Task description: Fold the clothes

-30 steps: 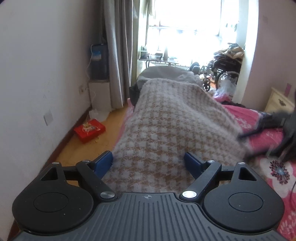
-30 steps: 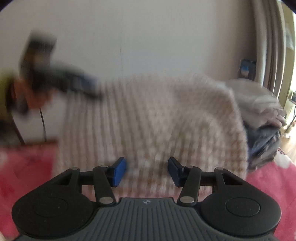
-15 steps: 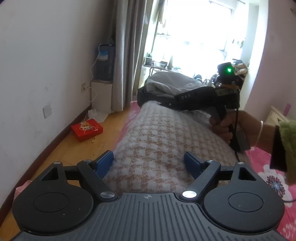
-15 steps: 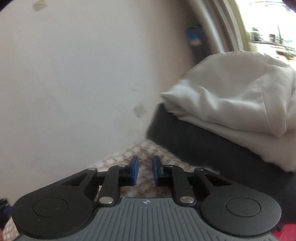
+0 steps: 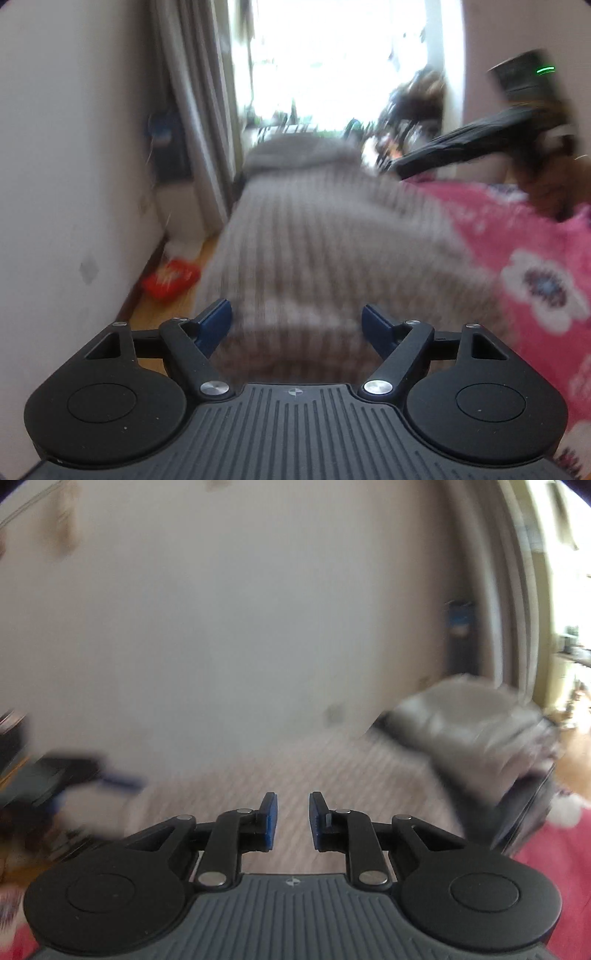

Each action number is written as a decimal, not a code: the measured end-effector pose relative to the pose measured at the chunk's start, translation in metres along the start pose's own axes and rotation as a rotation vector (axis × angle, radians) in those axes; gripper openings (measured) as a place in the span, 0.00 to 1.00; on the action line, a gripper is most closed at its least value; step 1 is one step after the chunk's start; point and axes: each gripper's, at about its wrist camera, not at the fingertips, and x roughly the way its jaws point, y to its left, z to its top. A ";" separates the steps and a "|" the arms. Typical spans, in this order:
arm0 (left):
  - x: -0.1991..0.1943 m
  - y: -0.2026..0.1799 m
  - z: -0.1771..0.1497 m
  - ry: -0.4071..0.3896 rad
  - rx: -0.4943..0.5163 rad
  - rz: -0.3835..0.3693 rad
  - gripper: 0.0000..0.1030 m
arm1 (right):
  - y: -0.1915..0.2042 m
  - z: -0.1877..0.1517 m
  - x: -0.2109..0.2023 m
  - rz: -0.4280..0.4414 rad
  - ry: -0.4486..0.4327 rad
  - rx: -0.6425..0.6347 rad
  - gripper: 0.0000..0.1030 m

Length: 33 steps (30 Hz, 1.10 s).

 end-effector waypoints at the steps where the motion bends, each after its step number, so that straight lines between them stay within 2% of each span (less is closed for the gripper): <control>1: 0.005 -0.002 -0.003 0.013 -0.006 0.008 0.77 | 0.007 -0.013 0.004 -0.009 0.039 -0.024 0.20; 4: 0.002 -0.007 0.001 0.013 -0.031 0.022 0.77 | 0.009 -0.043 0.032 -0.100 0.139 -0.030 0.21; 7: -0.017 -0.011 0.007 -0.009 -0.059 0.036 0.74 | 0.010 -0.041 0.005 -0.099 0.092 0.039 0.22; 11: -0.034 -0.039 0.006 -0.028 -0.024 0.018 0.75 | 0.027 -0.045 -0.038 -0.062 0.053 -0.006 0.24; 13: -0.020 -0.060 0.005 -0.005 -0.010 0.015 0.76 | 0.043 -0.055 -0.035 -0.072 0.086 -0.041 0.31; 15: -0.003 -0.079 0.002 0.034 0.008 0.027 0.76 | 0.051 -0.064 -0.018 -0.119 0.127 -0.057 0.37; 17: -0.004 -0.090 -0.003 0.061 0.003 0.043 0.75 | 0.059 -0.069 -0.008 -0.162 0.157 -0.073 0.41; 21: -0.044 -0.105 -0.019 0.075 -0.016 0.005 0.79 | 0.052 -0.085 -0.063 -0.183 0.171 0.068 0.44; 26: -0.072 -0.137 -0.022 0.088 -0.113 -0.051 0.83 | 0.065 -0.133 -0.118 -0.274 0.361 0.169 0.46; 28: -0.080 -0.151 -0.019 0.072 -0.144 -0.077 0.86 | 0.078 -0.151 -0.132 -0.289 0.410 0.241 0.52; 30: -0.088 -0.167 -0.017 0.047 -0.148 -0.083 0.94 | 0.095 -0.164 -0.144 -0.299 0.413 0.300 0.56; 33: -0.096 -0.194 -0.012 0.018 -0.125 -0.070 0.98 | 0.127 -0.179 -0.168 -0.330 0.346 0.372 0.79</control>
